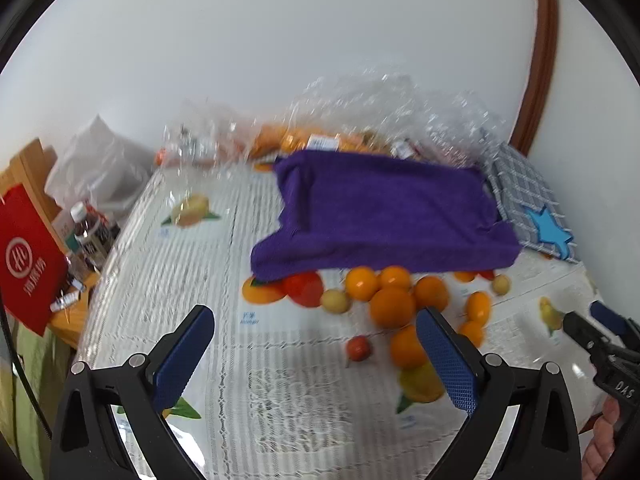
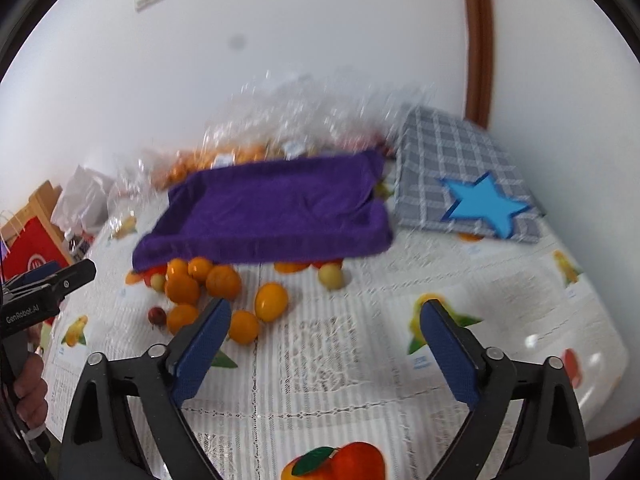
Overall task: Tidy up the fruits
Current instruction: 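Grasp an orange with the right gripper while the left gripper grasps a small red fruit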
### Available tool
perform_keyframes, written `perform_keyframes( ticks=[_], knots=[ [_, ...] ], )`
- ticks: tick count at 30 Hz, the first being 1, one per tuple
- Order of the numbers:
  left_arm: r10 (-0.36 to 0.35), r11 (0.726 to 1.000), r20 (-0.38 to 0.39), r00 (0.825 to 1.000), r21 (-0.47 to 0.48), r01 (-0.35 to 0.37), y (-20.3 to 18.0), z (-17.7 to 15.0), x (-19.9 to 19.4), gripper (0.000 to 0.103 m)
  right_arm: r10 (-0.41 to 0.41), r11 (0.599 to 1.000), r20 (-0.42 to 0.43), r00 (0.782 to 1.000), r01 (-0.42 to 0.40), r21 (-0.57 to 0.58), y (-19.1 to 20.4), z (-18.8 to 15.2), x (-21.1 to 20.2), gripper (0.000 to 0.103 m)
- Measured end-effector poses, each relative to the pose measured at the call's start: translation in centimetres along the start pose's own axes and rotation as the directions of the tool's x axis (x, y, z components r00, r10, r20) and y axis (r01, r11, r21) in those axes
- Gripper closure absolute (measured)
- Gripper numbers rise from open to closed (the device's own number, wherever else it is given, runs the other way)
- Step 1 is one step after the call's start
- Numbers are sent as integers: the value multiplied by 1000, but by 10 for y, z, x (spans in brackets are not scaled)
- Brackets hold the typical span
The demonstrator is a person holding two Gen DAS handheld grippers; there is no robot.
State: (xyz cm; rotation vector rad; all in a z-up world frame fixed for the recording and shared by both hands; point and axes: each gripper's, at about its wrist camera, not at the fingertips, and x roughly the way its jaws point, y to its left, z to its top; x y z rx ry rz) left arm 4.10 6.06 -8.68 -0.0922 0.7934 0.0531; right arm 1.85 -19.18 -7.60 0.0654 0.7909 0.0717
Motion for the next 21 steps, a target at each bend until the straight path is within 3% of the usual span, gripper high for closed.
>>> perform_keyframes(
  ticks=[3, 6, 8, 12, 17, 21],
  knots=[
    [3, 1000, -35, 999, -10, -3, 9, -9, 18, 8, 45, 999, -76, 996, -46, -20, 10, -10, 30, 30],
    [2, 1000, -67, 998, -16, -3, 18, -17, 34, 16, 84, 996, -93, 992, -86, -21, 21, -20, 50, 38],
    [-11, 1000, -84, 996, -23, 9, 24, -23, 41, 24, 126, 992, -96, 987, -128, -21, 31, -25, 59, 41],
    [-27, 999, -88, 996, -46, 23, 33, -31, 48, 25, 177, 983, -107, 978, -180, -25, 45, -31, 68, 47],
    [-46, 998, -70, 996, -48, 43, 35, -38, 51, 27, 164, 985, -129, 978, -170, -36, 57, -33, 82, 51],
    [-86, 994, -120, 989, -79, 77, 38, -42, 64, 46, 165, 985, -157, 974, -172, -30, 62, -34, 96, 62]
  ],
)
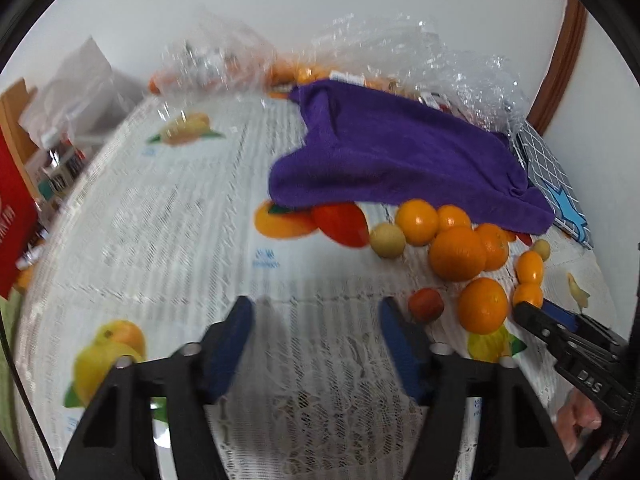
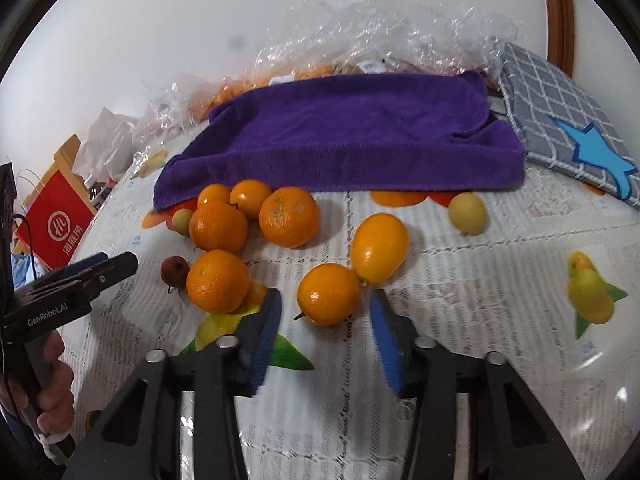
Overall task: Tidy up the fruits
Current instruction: 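Grasp an orange with the right gripper while the left gripper grasps a small red fruit, then carry the orange and red fruit in both grippers over the purple towel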
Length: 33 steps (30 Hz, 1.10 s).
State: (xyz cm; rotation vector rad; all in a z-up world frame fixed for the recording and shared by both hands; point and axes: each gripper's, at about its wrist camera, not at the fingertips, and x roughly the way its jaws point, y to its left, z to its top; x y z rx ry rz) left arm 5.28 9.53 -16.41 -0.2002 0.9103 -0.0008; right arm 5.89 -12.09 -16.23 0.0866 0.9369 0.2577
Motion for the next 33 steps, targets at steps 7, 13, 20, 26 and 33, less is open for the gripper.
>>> perform_keyframes(
  ticks=[7, 13, 20, 26, 33],
  knots=[
    [-23, 999, 17, 1000, 38, 23, -5, -4, 2, 46, -14, 1000, 12, 1000, 14, -4, 0, 1, 6, 70],
    [-121, 991, 20, 992, 54, 120, -11, -8, 2, 44, -9, 999, 10, 1000, 9, -31, -7, -7, -4, 70],
    [-122, 982, 18, 992, 146, 118, -35, -11, 6, 43, -44, 999, 37, 998, 45, -20, -29, -20, -21, 70],
    [-94, 984, 21, 995, 154, 90, -51, -5, 15, 44, -48, 998, 49, 998, 47, 29, -43, -20, -22, 70],
    [-145, 969, 3, 989, 202, 141, -61, -6, 16, 72, -62, 998, 52, 997, 60, 29, -41, -17, -19, 70]
  ],
)
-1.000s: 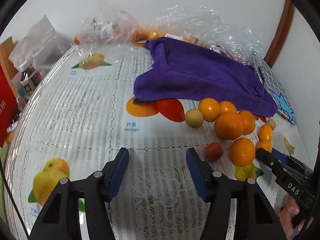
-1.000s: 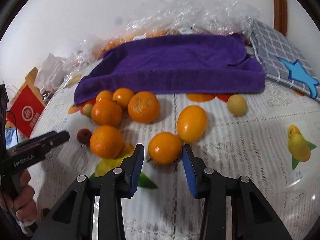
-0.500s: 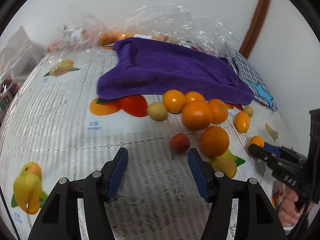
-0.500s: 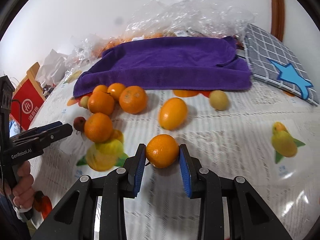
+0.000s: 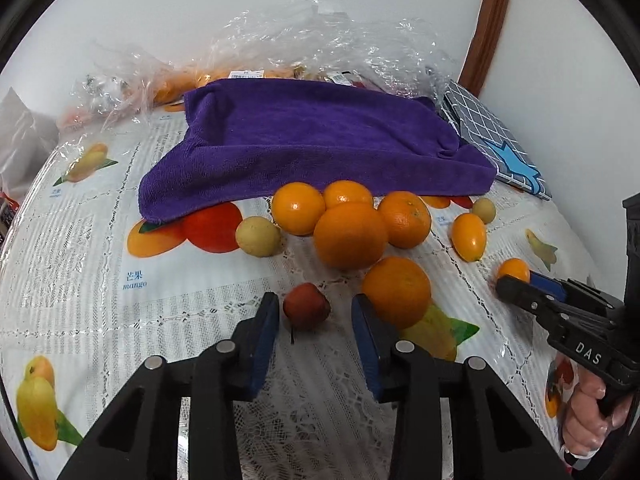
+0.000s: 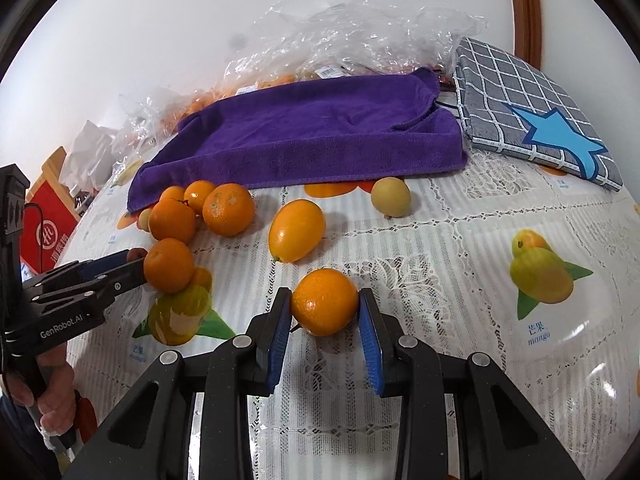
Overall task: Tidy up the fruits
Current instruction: 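Carry the orange and red fruit in both grippers over the purple towel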
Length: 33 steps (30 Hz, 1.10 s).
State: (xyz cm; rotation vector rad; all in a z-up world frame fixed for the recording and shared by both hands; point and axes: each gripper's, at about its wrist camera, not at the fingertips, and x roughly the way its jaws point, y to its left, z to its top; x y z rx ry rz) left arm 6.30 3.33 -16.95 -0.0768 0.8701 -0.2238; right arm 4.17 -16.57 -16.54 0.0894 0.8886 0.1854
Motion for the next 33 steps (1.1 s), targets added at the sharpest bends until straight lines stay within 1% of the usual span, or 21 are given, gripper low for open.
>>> perform_keyframes(
  ticks=[1, 3, 7, 13, 16, 19, 22, 25, 29, 33],
  knots=[
    [-7, 1000, -2, 1000, 0, 7, 0, 0, 1, 76, -1, 1000, 3, 1000, 1, -5, 1, 0, 0, 70],
    [-20, 1000, -3, 1000, -2, 20, 0, 1, 1, 80, 15, 1000, 4, 1000, -15, -11, 1, -1, -1, 70],
    [-32, 999, 3, 999, -23, 32, 4, 1, 0, 81, 26, 1000, 2, 1000, -26, -9, -1, -1, -1, 70],
    [-11, 999, 3, 1000, -50, 11, 9, -3, -6, 81, 53, 998, 9, 999, -53, -17, 0, -2, -6, 70],
    [-1, 998, 1, 1000, -70, 1, 14, -3, -14, 81, 45, 998, -1, 999, -45, -33, 4, 0, -6, 70],
    [6, 996, 19, 1000, -92, -4, 21, 3, -24, 81, 44, 998, 0, 999, -44, -45, 6, 6, -9, 70],
    [24, 994, 46, 999, -107, -19, 25, 19, -35, 81, 52, 997, 25, 998, -51, -50, 8, 19, -19, 70],
    [56, 992, 83, 995, -114, -46, 27, 41, -45, 81, 57, 997, 63, 996, -53, -64, 9, 39, -31, 70],
    [64, 991, 143, 988, -128, -46, 30, 79, -56, 81, 40, 995, 120, 992, -29, -96, 10, 78, -41, 70],
    [57, 990, 191, 980, -138, -30, 33, 123, -61, 81, 26, 994, 154, 988, -10, -107, 10, 128, -42, 70]
  ],
)
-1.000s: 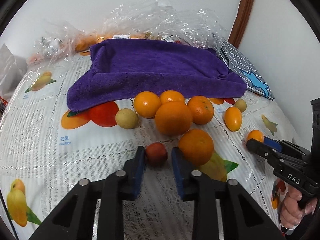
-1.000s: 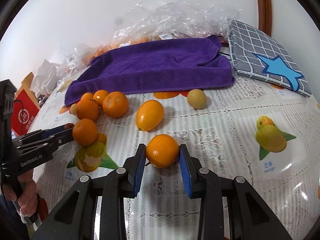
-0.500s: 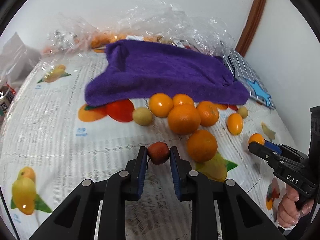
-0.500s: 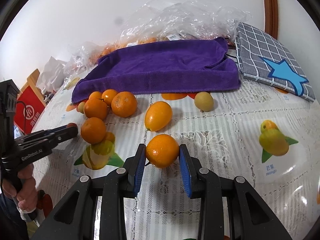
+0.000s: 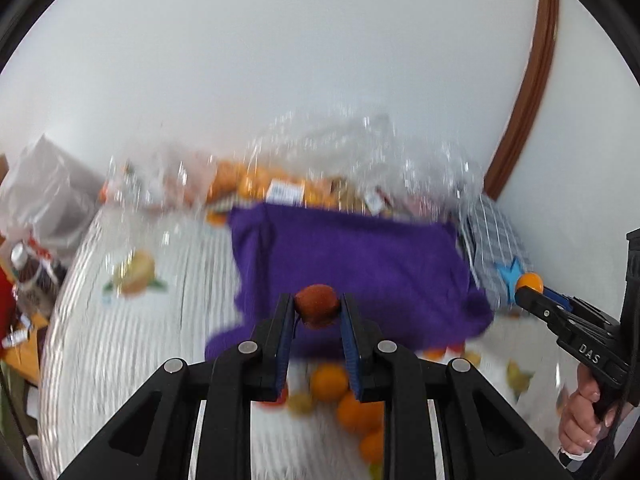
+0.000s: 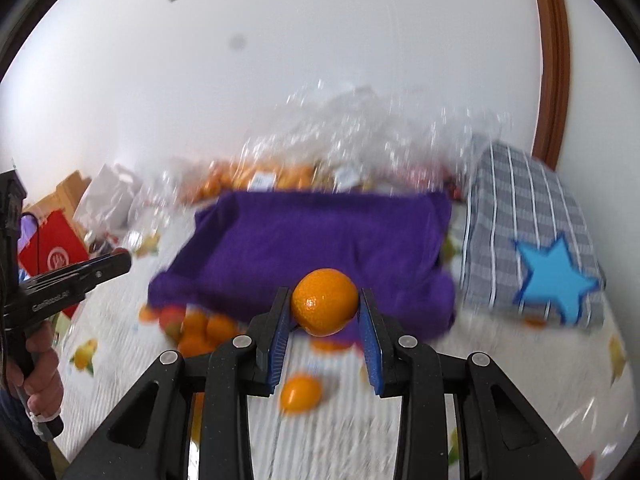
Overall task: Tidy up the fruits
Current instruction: 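Carry the orange and red fruit in both grippers over the purple towel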
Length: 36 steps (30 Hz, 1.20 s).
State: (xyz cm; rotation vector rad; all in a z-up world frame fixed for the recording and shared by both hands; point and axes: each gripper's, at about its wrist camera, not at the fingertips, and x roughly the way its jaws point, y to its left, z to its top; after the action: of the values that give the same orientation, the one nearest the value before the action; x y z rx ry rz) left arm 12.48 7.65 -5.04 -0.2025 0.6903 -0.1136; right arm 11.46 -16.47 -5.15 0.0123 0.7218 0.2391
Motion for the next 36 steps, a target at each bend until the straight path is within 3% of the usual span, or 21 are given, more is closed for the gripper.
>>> perform_keyframes(
  ticks=[6, 13, 20, 25, 26, 29, 36],
  knots=[
    [31, 999, 44, 999, 24, -32, -8, 61, 29, 81, 6, 999, 70, 997, -9, 33, -17, 60, 21, 70],
    [10, 1000, 51, 999, -8, -9, -8, 101, 88, 81, 28, 997, 88, 996, -34, 73, -41, 98, 66, 70],
    [22, 1000, -9, 1000, 3, -22, 1, 88, 151, 81, 41, 993, -20, 999, -39, 113, -66, 91, 142, 70],
    [-6, 1000, -67, 998, 12, 7, 5, 78, 171, 81, 34, 991, -87, 996, -23, 129, -80, 68, 182, 70],
    [-20, 1000, -67, 998, 9, 21, 6, 76, 173, 81, 56, 988, -117, 992, -38, 149, -84, 65, 187, 70],
    [-33, 999, -104, 994, 1, 33, 7, 73, 181, 81, 110, 979, -51, 993, -99, 180, -89, 64, 176, 69],
    [-13, 1000, -129, 992, -22, 10, 14, 70, 190, 81, 32, 990, -113, 993, -16, 139, -80, 64, 185, 69]
  ],
)
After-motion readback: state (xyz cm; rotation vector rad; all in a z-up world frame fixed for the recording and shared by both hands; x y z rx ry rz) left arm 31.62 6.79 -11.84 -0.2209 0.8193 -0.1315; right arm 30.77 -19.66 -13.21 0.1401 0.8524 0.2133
